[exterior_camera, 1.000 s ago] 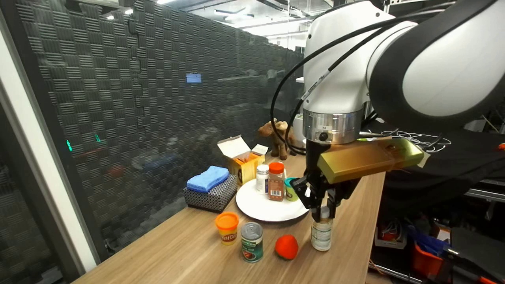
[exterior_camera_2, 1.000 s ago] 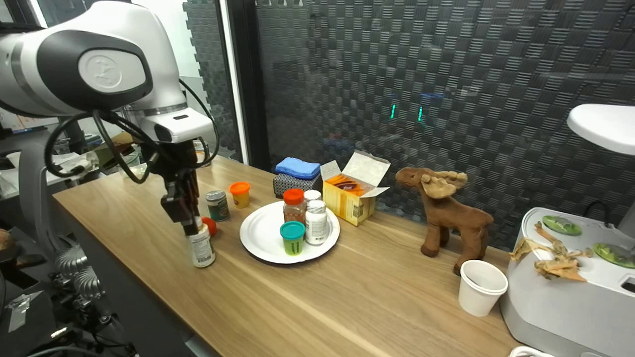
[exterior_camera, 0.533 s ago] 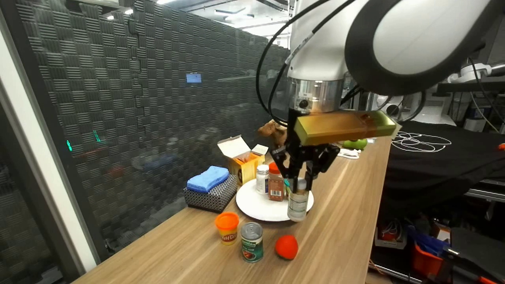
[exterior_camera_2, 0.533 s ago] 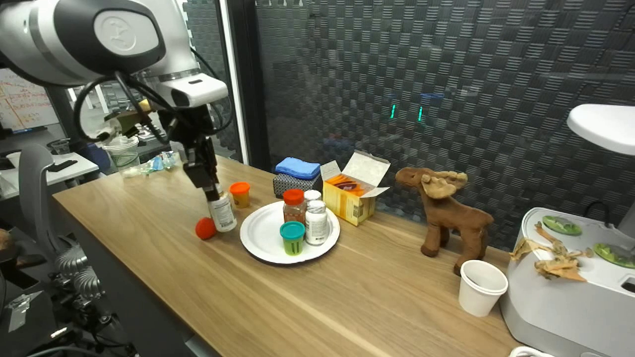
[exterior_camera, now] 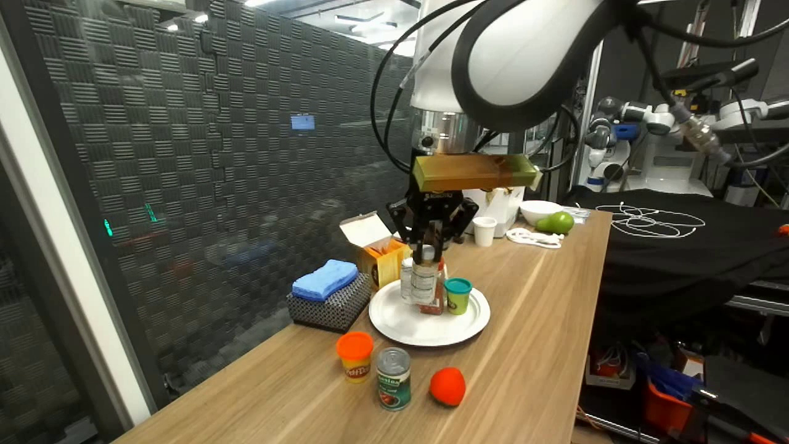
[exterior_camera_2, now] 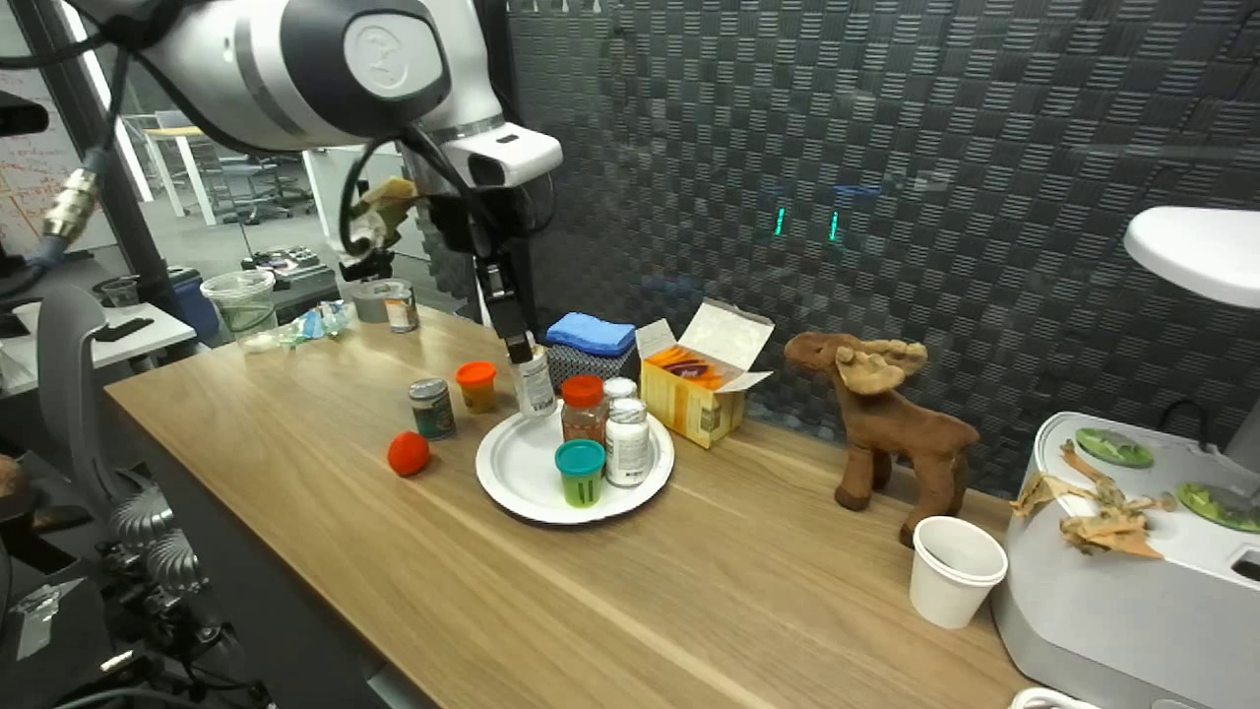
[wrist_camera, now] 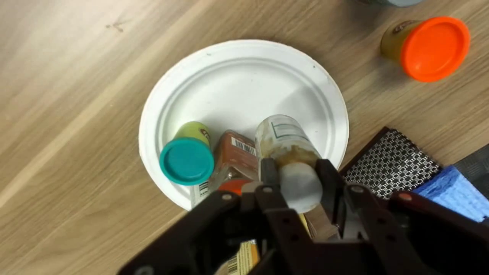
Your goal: Pick up the objects from the countertop and put them on the white plate.
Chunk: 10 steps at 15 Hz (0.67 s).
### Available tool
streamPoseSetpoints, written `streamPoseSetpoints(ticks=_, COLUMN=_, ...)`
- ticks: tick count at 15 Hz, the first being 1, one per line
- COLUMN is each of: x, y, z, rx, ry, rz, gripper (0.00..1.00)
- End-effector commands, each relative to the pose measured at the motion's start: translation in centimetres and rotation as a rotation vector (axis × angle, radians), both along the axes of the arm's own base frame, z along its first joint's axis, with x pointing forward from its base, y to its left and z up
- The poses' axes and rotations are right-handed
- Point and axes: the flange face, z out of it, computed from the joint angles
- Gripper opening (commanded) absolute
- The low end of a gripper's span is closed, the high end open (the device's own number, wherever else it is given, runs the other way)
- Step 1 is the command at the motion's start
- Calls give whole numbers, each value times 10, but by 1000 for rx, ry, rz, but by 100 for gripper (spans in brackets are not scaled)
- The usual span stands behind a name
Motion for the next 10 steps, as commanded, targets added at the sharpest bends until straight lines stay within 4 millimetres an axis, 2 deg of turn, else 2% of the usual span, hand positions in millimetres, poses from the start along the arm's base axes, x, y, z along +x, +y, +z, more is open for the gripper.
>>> streamPoseSetpoints(ticks=1, x=42, y=-6, z=-12, rx=36, ry=23, rz=30, gripper=14)
streamPoseSetpoints(ticks=4, x=59, y=-9, z=-25, rx=48, ry=45, rz=33, gripper=14)
streamPoseSetpoints(ticks=10, x=74, y=-5, z=-41, rx=22, ry=67, rz=34, gripper=14)
